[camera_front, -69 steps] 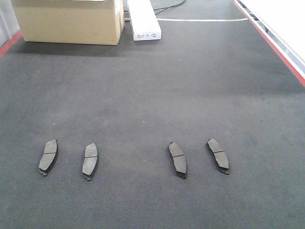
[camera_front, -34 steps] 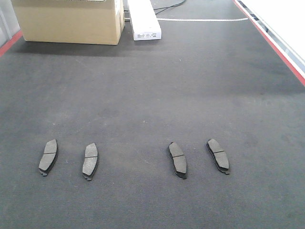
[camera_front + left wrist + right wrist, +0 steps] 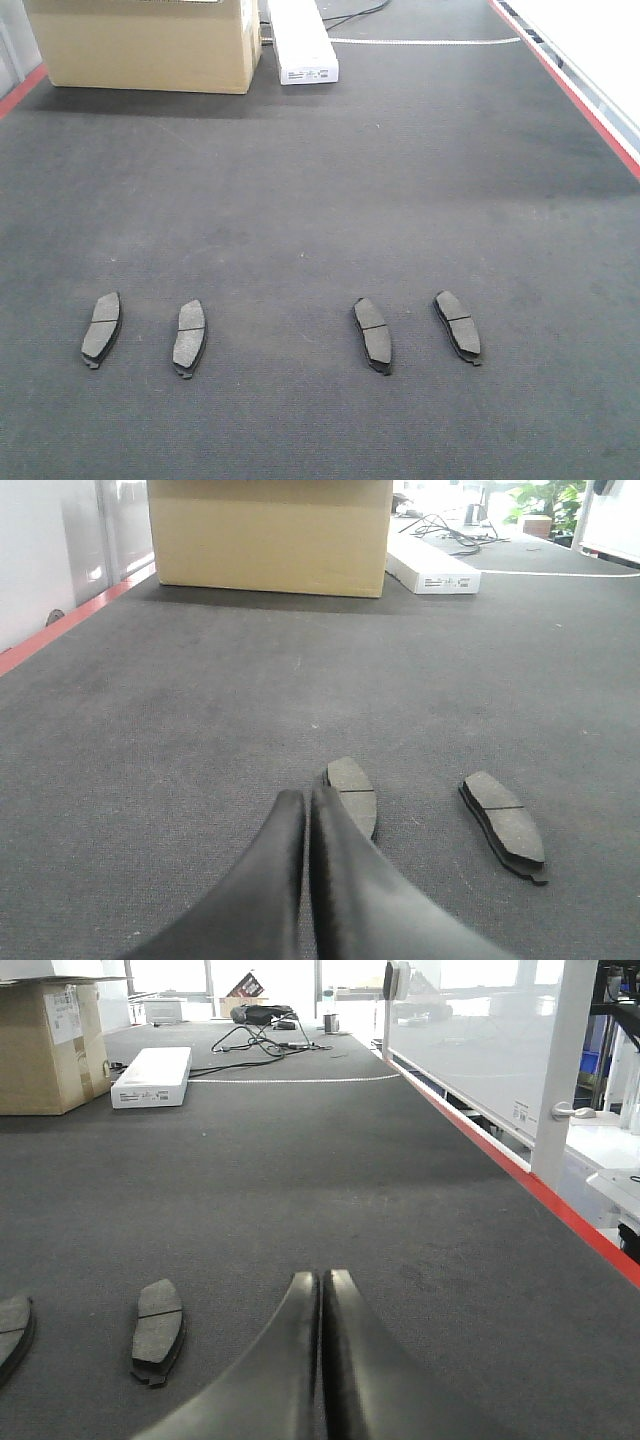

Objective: Move and align brake pads A on conveyor

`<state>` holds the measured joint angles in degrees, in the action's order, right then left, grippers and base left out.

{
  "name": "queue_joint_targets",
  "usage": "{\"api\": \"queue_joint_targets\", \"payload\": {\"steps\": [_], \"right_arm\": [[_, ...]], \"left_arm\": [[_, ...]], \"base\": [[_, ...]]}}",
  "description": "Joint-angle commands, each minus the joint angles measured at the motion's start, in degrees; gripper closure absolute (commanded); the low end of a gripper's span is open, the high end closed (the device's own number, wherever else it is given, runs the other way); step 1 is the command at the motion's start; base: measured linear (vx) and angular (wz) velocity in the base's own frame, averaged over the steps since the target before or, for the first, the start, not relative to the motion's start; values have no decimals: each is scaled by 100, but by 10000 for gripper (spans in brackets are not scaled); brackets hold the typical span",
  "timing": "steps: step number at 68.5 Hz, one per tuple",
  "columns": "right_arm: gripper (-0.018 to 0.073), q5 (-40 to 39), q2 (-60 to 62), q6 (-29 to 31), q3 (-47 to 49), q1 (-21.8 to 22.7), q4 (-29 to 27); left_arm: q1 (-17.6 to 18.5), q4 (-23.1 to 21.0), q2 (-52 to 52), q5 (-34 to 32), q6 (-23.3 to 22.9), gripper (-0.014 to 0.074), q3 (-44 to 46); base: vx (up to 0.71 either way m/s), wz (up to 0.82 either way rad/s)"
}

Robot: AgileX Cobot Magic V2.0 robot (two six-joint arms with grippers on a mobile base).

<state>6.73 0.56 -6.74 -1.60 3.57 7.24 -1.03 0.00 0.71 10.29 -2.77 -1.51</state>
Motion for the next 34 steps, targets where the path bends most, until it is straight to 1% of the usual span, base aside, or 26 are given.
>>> {"api": "queue_joint_targets", "payload": {"steps": [1, 34], "right_arm": [[571, -459, 70, 71, -72, 43, 24], [571, -451, 70, 71, -72, 43, 24]], "left_arm": [[1, 0, 83, -405, -40, 603, -100], [1, 0, 83, -405, -40, 603, -100]], "base": [[0, 0], [0, 0]]}}
